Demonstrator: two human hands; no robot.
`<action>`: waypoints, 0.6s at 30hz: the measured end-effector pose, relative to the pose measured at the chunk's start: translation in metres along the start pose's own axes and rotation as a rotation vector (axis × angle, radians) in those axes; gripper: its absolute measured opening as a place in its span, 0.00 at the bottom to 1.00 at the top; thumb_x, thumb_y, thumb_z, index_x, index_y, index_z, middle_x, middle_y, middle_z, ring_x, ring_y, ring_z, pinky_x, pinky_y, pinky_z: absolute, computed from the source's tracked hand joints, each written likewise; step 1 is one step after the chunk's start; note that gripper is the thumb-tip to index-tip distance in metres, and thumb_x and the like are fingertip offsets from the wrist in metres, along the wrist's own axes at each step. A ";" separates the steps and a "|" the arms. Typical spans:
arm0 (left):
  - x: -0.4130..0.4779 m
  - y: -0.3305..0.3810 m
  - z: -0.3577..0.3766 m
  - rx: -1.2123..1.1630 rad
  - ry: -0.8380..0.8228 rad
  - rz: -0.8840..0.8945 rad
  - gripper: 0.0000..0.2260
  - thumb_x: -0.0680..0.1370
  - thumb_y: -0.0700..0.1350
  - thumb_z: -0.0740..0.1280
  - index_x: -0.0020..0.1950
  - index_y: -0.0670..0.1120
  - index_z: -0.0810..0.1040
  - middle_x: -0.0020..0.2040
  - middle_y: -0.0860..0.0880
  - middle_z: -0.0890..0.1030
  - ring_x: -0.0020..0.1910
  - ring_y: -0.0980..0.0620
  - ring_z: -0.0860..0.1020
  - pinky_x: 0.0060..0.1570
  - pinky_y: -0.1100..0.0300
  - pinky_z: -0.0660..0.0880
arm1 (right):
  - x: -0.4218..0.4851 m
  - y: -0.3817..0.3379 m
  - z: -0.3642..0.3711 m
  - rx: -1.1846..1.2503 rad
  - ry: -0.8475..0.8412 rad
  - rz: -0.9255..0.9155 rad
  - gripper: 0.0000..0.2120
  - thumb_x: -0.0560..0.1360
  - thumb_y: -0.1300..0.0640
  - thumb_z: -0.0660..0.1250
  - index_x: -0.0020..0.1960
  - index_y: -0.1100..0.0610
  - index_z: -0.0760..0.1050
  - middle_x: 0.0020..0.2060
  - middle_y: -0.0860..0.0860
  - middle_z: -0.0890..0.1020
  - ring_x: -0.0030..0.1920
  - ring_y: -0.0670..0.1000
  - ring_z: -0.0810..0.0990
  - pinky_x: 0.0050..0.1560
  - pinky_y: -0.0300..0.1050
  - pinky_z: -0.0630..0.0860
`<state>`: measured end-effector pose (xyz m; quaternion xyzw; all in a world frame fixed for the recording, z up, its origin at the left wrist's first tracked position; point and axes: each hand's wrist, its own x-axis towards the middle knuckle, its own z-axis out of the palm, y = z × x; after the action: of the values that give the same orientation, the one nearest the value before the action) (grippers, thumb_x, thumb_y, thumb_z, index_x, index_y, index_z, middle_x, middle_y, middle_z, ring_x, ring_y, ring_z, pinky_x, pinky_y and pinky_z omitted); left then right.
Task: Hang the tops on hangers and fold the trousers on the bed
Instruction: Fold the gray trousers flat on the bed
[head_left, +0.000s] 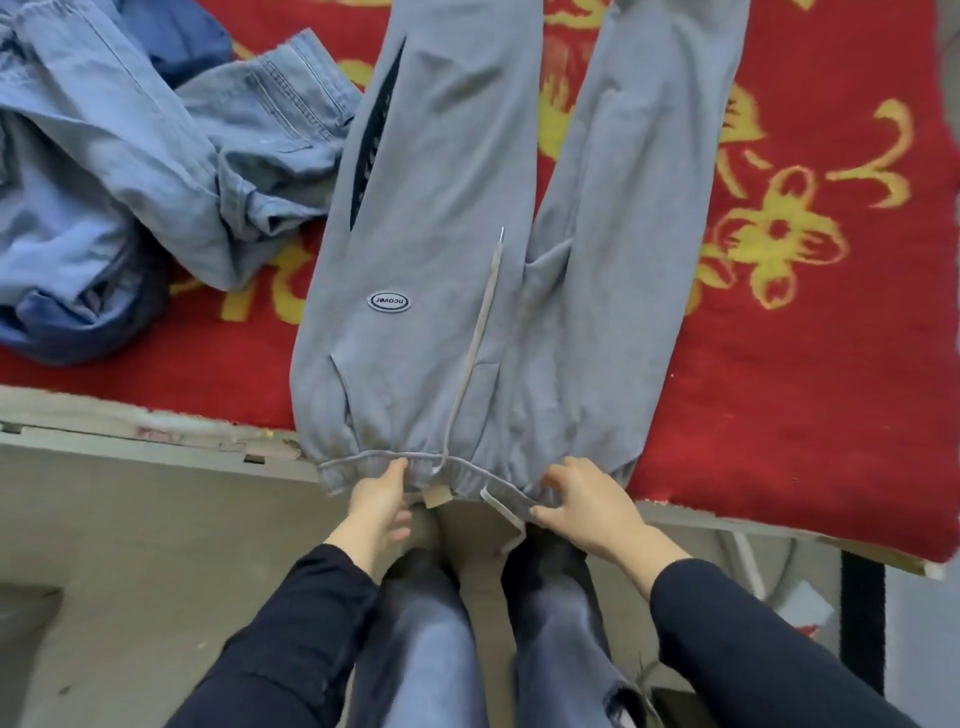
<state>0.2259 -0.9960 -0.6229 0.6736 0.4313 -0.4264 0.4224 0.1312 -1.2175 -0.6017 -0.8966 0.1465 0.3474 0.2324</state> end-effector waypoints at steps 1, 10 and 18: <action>0.003 -0.002 0.010 -0.160 0.006 -0.041 0.15 0.79 0.51 0.65 0.59 0.41 0.73 0.51 0.42 0.77 0.49 0.44 0.77 0.49 0.49 0.75 | 0.005 -0.004 0.009 -0.045 0.004 -0.025 0.19 0.72 0.43 0.67 0.56 0.55 0.75 0.54 0.52 0.75 0.59 0.54 0.72 0.54 0.48 0.71; 0.013 -0.048 0.004 -0.560 0.372 0.010 0.09 0.81 0.41 0.63 0.41 0.43 0.68 0.35 0.47 0.72 0.32 0.54 0.72 0.39 0.58 0.76 | 0.022 -0.026 0.034 -0.336 0.072 -0.151 0.05 0.69 0.55 0.69 0.40 0.56 0.75 0.40 0.53 0.79 0.44 0.57 0.78 0.46 0.50 0.67; -0.006 -0.025 0.039 -0.178 0.617 0.268 0.12 0.76 0.37 0.68 0.56 0.42 0.68 0.58 0.41 0.72 0.52 0.41 0.75 0.46 0.60 0.66 | 0.047 0.018 -0.038 0.492 0.110 0.061 0.06 0.73 0.62 0.67 0.40 0.53 0.77 0.34 0.48 0.80 0.40 0.48 0.78 0.39 0.35 0.68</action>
<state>0.1928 -1.0276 -0.6331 0.7819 0.4819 -0.1039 0.3815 0.1780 -1.2572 -0.6147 -0.8259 0.2660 0.2586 0.4246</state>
